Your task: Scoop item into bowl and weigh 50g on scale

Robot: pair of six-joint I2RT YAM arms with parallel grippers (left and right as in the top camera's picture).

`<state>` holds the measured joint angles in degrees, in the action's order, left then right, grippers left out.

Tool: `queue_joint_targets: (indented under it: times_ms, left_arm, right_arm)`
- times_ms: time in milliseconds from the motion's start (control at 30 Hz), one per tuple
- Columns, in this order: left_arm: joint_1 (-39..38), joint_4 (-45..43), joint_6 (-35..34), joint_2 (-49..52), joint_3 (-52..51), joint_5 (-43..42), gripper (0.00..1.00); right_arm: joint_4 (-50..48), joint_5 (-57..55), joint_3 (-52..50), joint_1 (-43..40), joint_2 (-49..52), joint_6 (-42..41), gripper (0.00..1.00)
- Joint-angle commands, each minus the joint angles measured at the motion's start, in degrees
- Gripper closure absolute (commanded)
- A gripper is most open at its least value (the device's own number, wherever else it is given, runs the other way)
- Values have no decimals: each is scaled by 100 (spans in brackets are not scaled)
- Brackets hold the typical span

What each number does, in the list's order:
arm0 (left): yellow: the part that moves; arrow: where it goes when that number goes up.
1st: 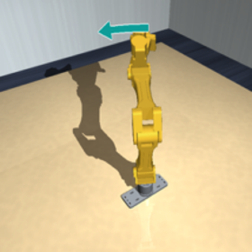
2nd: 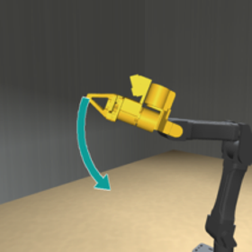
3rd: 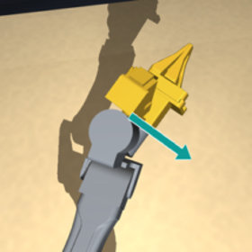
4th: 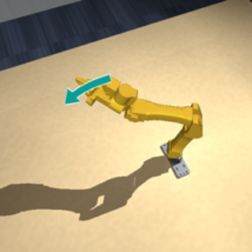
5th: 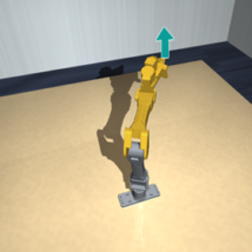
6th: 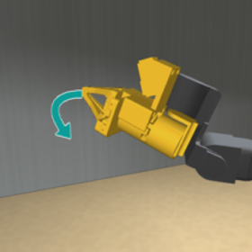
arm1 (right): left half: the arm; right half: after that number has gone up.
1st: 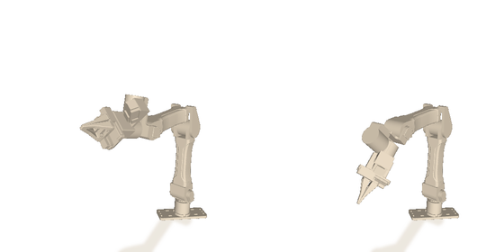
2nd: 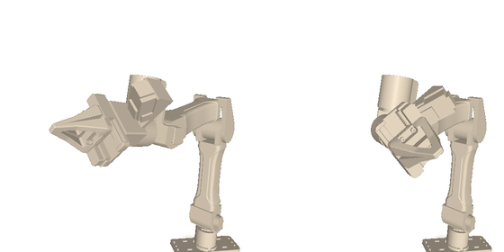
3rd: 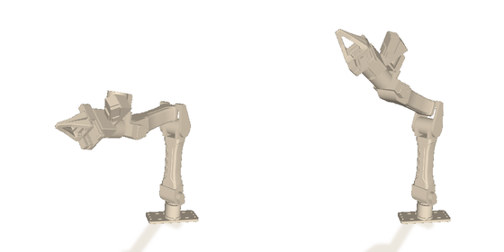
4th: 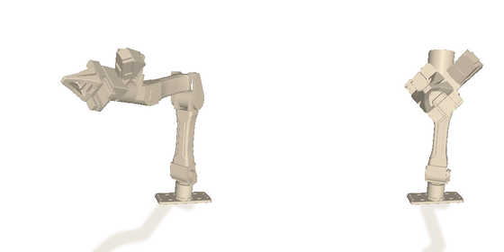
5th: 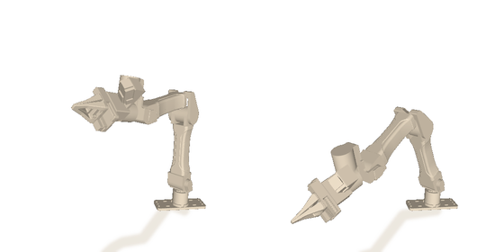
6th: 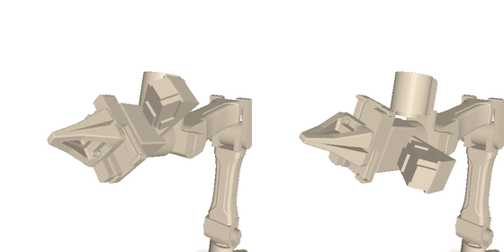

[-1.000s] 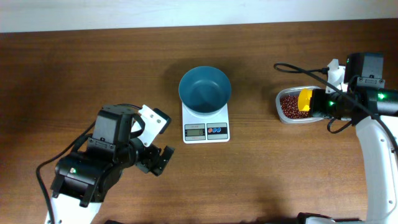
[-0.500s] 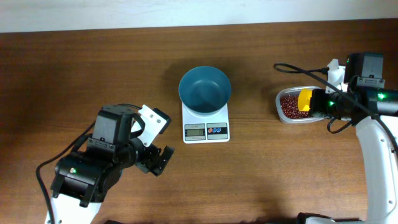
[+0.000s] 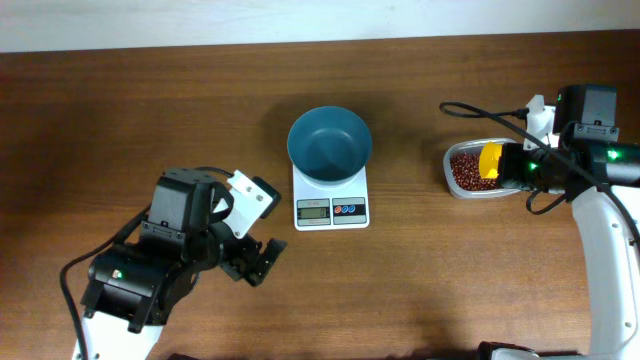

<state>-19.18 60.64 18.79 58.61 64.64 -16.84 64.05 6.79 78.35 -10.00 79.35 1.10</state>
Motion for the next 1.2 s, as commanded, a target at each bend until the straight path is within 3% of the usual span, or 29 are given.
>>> queue_joint_targets:
  times_ms: [0,1167]
  left_arm:
    - [-17,35,450,33,129,-378,1]
    - [-17,205,317,37,129,164,1]
  right_arm:
    - [0,50,9,-20,0,20,96]
    - [0,28,9,-20,0,20,96]
